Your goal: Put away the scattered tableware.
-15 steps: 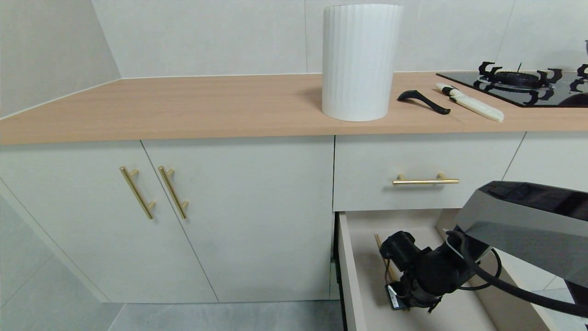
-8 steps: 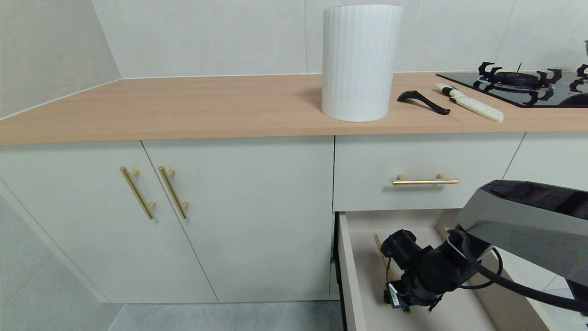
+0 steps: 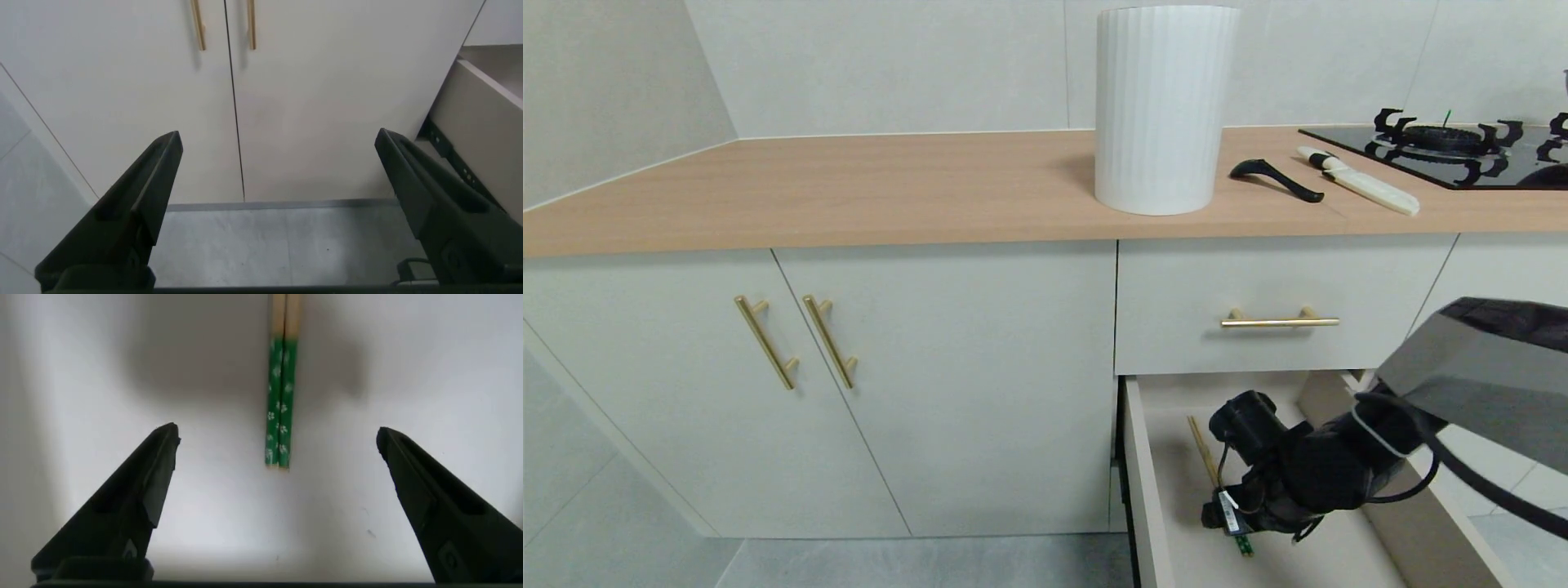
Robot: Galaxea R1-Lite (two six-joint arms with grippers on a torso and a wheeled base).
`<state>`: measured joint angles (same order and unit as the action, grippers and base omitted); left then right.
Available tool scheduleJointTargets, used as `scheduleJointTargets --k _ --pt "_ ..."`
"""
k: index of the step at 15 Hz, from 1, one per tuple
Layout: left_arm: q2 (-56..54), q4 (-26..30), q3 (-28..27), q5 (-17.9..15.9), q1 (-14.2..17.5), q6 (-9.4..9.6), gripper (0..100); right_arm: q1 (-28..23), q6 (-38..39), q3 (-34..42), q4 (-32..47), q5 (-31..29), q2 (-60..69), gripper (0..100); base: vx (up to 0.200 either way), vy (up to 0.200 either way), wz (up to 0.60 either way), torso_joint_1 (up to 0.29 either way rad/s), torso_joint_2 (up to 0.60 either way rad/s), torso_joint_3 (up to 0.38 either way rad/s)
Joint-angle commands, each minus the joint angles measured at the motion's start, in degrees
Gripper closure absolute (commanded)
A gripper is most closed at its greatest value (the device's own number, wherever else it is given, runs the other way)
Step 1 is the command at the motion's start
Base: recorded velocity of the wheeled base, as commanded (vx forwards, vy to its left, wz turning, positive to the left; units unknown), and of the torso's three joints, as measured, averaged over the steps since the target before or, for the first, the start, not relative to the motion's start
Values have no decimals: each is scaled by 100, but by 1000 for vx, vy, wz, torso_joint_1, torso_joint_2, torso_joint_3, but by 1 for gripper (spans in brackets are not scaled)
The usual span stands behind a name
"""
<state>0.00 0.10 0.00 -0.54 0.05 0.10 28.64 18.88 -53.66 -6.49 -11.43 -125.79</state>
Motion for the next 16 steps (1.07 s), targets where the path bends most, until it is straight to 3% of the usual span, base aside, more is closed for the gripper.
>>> scheduleJointTargets --k 1,10,16 --pt "9 -1 0 1 4 -1 0 -7 -51 313 -2 10 1804 0 0 0 0 0 0 0" --pt "9 -1 0 1 4 -1 0 -51 -711 497 174 -78 4704 0 0 0 0 0 0 0" --pt "9 -1 0 1 4 -1 0 -244 -992 488 148 -78 5003 0 0 0 0 0 0 0"
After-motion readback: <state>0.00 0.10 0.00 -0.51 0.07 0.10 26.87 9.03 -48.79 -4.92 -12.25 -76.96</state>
